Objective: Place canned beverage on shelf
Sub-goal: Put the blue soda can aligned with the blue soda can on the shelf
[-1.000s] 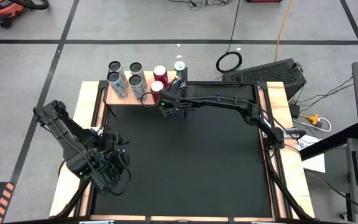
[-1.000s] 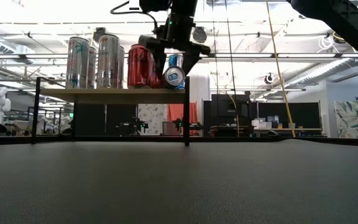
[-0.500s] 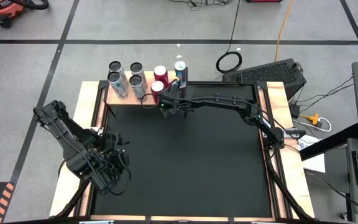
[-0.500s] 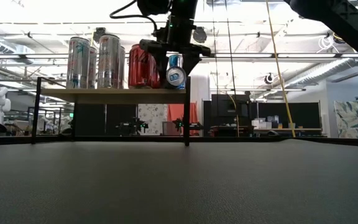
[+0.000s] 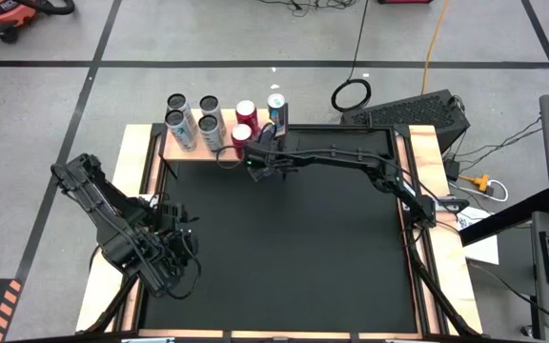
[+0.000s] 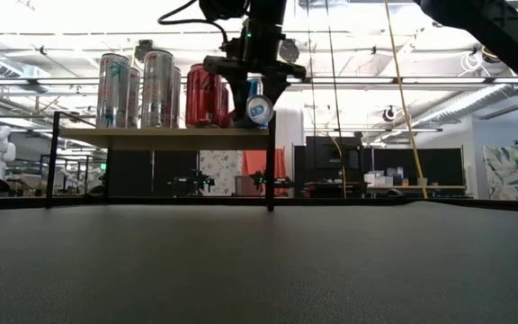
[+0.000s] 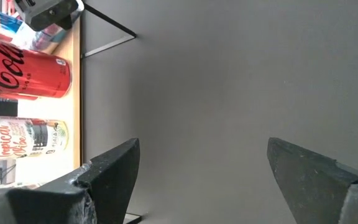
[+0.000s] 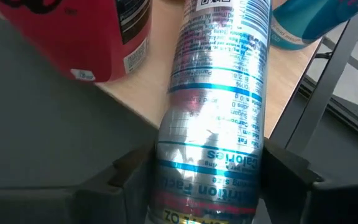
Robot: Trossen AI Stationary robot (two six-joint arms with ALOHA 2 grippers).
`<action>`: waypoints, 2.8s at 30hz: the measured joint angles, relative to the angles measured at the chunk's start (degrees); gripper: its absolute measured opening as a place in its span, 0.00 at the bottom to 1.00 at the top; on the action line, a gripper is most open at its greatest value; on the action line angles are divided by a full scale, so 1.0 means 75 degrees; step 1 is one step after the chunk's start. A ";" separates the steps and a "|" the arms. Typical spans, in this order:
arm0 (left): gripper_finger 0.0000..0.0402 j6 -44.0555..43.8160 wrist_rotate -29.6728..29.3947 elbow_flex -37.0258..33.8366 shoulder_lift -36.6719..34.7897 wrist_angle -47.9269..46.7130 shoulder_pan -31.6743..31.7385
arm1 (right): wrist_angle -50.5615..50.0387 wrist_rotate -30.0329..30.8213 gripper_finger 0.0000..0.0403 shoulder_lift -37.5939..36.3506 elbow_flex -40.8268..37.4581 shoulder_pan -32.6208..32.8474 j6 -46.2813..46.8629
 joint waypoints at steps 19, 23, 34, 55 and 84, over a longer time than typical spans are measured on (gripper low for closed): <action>0.85 0.0029 0.0111 0.0000 -0.0002 0.0084 0.0054 | -0.0756 -0.0445 0.53 -0.0879 -0.0014 0.0486 0.0011; 0.85 0.0033 0.0117 0.0000 -0.0002 0.0245 0.0070 | -0.0889 -0.0540 0.53 -0.1251 -0.0014 0.0677 -0.0002; 0.85 0.0078 -0.0537 0.0000 0.0000 0.1137 0.0294 | -0.1385 -0.1653 0.53 -0.1790 -0.0014 0.1173 -0.0243; 0.85 0.3149 0.0042 0.0000 0.0001 0.2644 0.2456 | -0.1742 -0.6045 0.53 -0.1850 -0.0008 0.0971 0.0631; 0.85 0.7075 0.3727 -0.0006 0.0840 0.6022 0.5031 | -0.1744 -0.8853 0.53 -0.1850 -0.0002 0.0297 0.0423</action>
